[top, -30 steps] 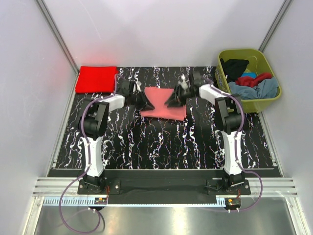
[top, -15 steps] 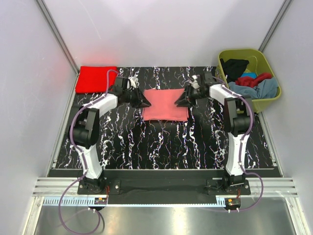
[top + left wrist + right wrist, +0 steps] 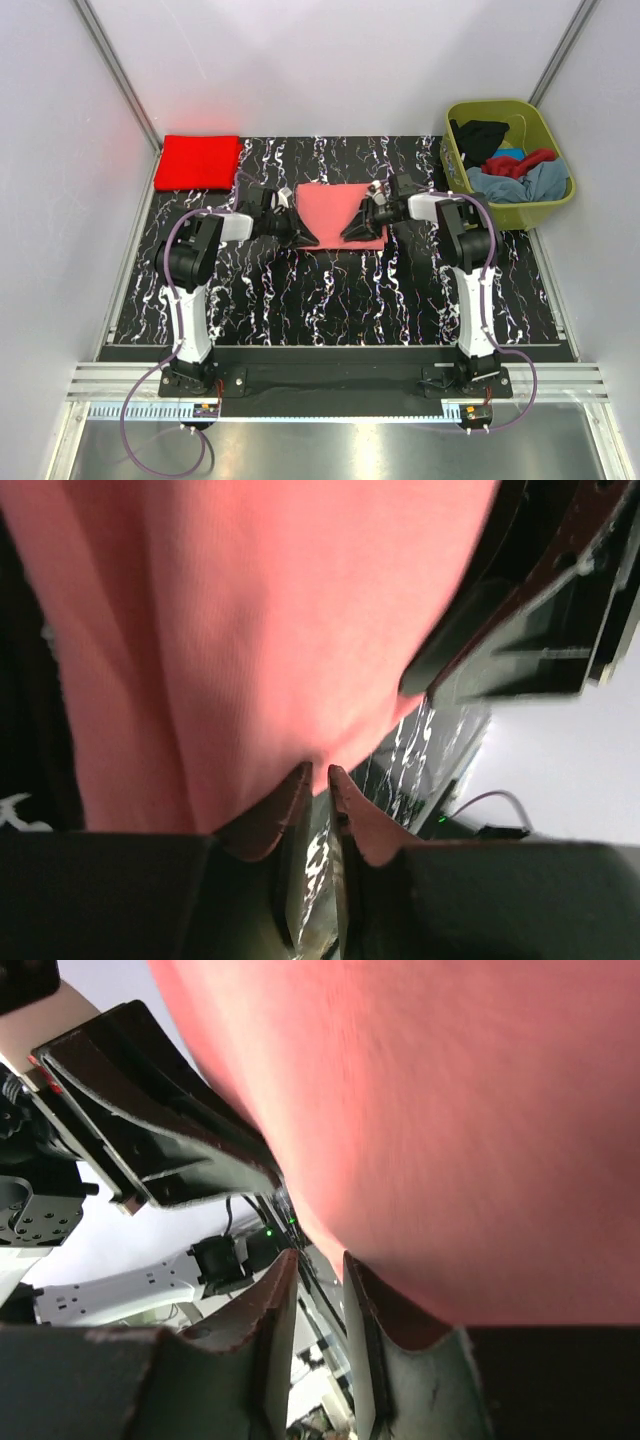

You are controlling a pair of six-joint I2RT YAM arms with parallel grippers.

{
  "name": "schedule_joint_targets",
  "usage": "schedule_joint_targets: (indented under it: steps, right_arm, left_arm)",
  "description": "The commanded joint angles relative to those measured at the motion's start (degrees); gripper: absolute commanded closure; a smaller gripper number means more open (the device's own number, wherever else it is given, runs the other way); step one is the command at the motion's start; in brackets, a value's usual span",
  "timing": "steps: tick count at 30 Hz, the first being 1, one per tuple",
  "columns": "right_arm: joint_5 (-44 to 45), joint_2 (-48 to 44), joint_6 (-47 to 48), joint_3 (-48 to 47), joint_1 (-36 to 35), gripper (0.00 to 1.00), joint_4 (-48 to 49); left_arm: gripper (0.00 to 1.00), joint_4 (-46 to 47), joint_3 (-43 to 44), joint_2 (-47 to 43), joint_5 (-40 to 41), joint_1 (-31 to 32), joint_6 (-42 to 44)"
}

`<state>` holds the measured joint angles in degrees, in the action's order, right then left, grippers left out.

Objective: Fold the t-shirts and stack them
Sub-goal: Fold the tshirt

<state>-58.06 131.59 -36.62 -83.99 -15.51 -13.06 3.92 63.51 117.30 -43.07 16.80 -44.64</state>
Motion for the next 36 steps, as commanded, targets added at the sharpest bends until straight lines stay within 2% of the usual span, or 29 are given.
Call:
schedule_joint_targets:
  steps: [1,5,8,15,19,23,27,31,36]
  right_arm:
    - [0.9,-6.2,1.1,2.3,3.1,0.67,-0.1]
    - [0.3,-14.1,0.3,6.1,5.1,0.66,-1.7]
    - [1.3,-16.0,1.9,9.9,6.6,0.64,-1.7]
    - [5.1,-10.4,5.3,11.8,8.1,0.66,-2.1]
    - [8.2,-9.6,5.2,11.0,9.2,0.66,-3.6]
    - [10.6,-13.2,7.6,6.7,9.0,0.66,-8.9]
    - [9.7,-12.2,7.1,0.2,9.0,0.65,-10.7]
    - [9.5,-4.3,5.4,-7.8,9.1,0.65,-10.6]
    - [10.2,5.2,5.6,-19.4,10.2,0.65,-11.8]
  left_arm:
    - [0.80,-7.1,1.9,-4.4,3.4,-1.0,8.3]
    - [0.79,-10.1,3.6,-10.1,4.0,-0.8,8.7]
    - [0.78,-8.4,4.3,-11.7,4.4,0.7,5.7]
    - [0.79,-0.5,4.0,-2.5,3.3,3.2,-0.6]
    - [0.80,-2.9,3.2,-0.7,3.5,2.9,2.8]
    - [0.80,-6.7,4.7,-6.0,4.7,2.5,5.4]
    - [0.77,-6.7,7.9,-8.0,5.7,1.1,3.5]
    - [0.77,-4.4,13.0,-1.0,3.9,-1.8,0.2]
    - [0.78,-2.3,15.4,7.9,2.3,-3.7,-2.2]
